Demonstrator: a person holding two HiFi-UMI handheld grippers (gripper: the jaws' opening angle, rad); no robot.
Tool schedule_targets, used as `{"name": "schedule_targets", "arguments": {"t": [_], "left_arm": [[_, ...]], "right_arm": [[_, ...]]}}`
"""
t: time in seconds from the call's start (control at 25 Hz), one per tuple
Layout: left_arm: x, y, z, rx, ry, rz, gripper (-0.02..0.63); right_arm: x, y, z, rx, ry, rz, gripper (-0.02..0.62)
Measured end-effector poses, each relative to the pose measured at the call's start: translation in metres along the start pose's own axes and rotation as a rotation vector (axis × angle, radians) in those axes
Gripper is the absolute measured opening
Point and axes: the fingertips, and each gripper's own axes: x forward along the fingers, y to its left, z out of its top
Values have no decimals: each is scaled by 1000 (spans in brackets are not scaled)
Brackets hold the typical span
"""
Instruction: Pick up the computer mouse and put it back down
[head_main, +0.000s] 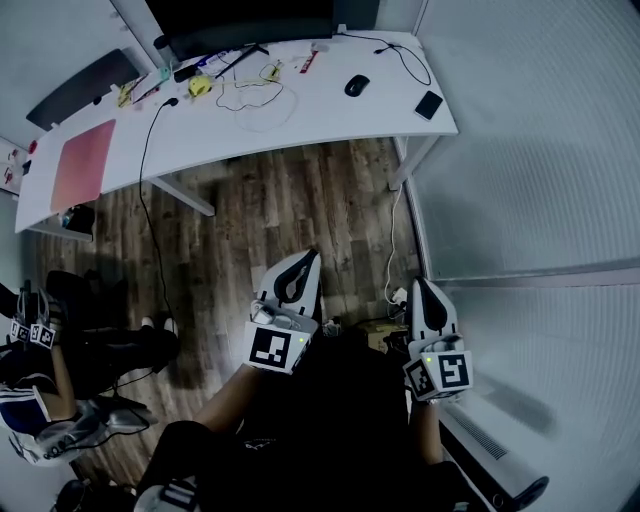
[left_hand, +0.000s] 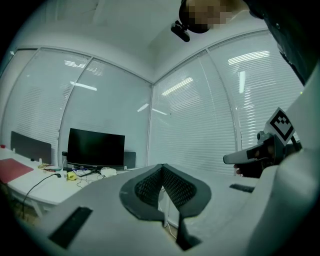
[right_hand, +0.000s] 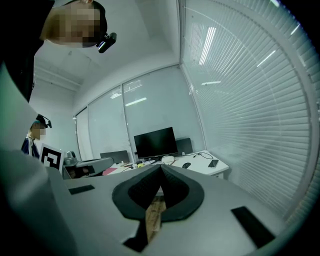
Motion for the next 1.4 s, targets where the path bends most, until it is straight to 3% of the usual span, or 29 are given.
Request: {"name": "schedule_targets", "arguments": {"t": [0.72,1.08,1.4], "left_arm": [[148,98,23,-17,17,-65,8],[219,130,21,-3,16,-142,7],[249,165,23,10,12,-162,8]], "right_arm": [[158,-38,53,26,6,-44,-1],[219,-58,65,38,-3,-105,0],[263,-61,72,47,-12,-139,0]]}}
